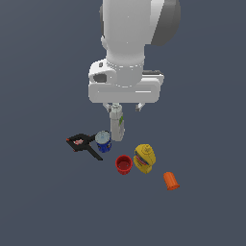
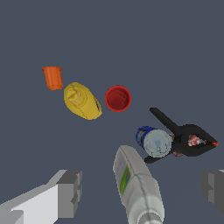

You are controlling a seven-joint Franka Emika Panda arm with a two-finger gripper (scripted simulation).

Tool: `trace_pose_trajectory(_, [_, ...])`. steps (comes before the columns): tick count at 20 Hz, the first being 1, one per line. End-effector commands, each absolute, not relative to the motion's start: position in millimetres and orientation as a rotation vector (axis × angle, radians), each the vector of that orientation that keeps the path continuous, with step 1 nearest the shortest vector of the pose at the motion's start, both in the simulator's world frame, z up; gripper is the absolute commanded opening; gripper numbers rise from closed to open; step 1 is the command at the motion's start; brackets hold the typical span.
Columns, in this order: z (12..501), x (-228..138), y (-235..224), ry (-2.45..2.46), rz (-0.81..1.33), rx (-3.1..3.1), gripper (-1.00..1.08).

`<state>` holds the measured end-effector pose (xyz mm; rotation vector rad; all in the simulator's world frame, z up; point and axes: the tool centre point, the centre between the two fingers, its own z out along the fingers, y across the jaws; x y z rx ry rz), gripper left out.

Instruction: Pick up a designated object from a clutter of objects.

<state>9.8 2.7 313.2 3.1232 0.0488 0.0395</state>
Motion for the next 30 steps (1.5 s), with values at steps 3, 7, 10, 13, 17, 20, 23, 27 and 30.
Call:
trace_pose_trajectory(3, [314.0,10.3,3.7,0.055,0.042,3.124,1.0])
trace_pose_trajectory(7, [321.0,13.3,11.2,0.101,0.061,3.126,1.0])
trace_pose_trajectory(10, [327.2,14.8,16.9,0.132,0.076,3.128,1.0])
trace_pose_trajectory(13, [329.8,14.6,18.5,0.137,0.08,3.128,1.0])
trace_pose_trajectory(17, [326.0,16.3,17.5,0.143,0.076,3.127,1.0])
trace_pose_trajectory(20, [319.5,21.0,17.2,0.168,0.074,3.125,1.0])
trace_pose_trajectory(23, [308.7,27.9,16.4,0.206,0.069,3.121,1.0])
trace_pose_trajectory(27, [287.6,40.3,14.9,0.277,0.061,3.114,1.0])
trace_pose_trajectory(30, [266.1,51.5,13.4,0.347,0.052,3.106,1.0])
